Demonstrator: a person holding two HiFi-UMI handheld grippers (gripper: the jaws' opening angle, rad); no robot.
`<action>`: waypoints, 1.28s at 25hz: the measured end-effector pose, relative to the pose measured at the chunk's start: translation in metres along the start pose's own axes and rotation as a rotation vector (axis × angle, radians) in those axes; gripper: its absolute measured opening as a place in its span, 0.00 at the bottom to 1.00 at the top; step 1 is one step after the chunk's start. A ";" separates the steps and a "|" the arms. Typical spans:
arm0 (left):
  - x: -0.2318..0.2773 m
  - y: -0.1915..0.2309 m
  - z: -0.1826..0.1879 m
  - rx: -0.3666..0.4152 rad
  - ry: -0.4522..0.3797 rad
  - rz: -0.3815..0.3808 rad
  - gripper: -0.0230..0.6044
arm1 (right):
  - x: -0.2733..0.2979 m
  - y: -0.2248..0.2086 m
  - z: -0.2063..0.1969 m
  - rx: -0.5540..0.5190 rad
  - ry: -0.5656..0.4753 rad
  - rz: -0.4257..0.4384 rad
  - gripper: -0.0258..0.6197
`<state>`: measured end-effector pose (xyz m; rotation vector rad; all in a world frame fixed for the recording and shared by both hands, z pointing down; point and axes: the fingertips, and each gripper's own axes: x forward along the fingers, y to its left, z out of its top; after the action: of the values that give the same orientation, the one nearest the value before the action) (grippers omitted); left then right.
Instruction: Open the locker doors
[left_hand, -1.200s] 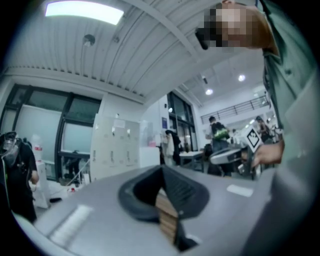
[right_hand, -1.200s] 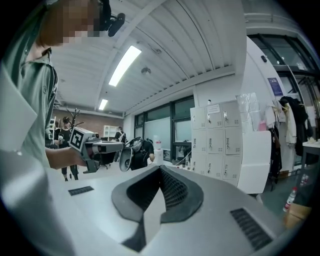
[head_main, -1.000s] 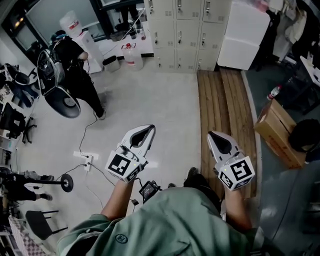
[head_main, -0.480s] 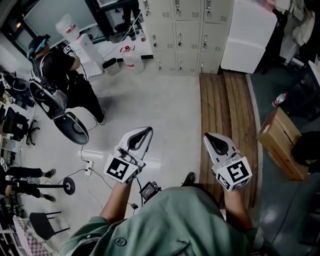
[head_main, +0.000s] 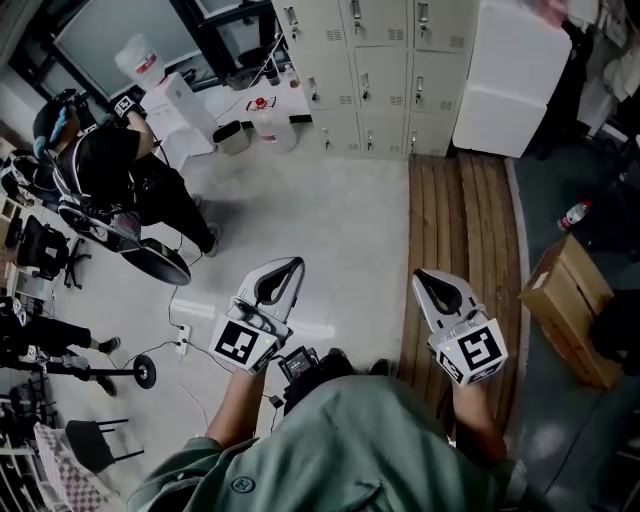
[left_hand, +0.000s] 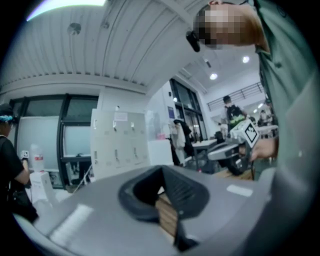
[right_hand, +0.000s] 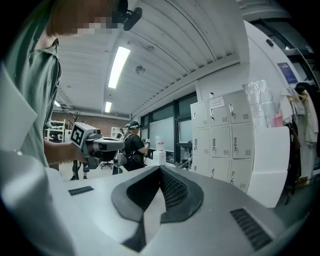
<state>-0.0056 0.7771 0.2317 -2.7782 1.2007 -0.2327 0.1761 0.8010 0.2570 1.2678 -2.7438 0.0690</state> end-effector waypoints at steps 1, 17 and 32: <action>0.007 0.003 0.001 0.000 -0.009 -0.003 0.03 | 0.004 -0.006 -0.001 0.004 0.002 -0.001 0.04; 0.113 0.099 -0.020 -0.030 -0.070 -0.108 0.03 | 0.105 -0.086 0.003 -0.009 0.033 -0.096 0.04; 0.167 0.220 -0.033 -0.082 -0.129 -0.099 0.03 | 0.228 -0.126 0.029 -0.025 0.058 -0.108 0.04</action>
<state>-0.0550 0.5039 0.2456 -2.8754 1.0683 -0.0120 0.1228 0.5444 0.2558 1.3822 -2.6147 0.0605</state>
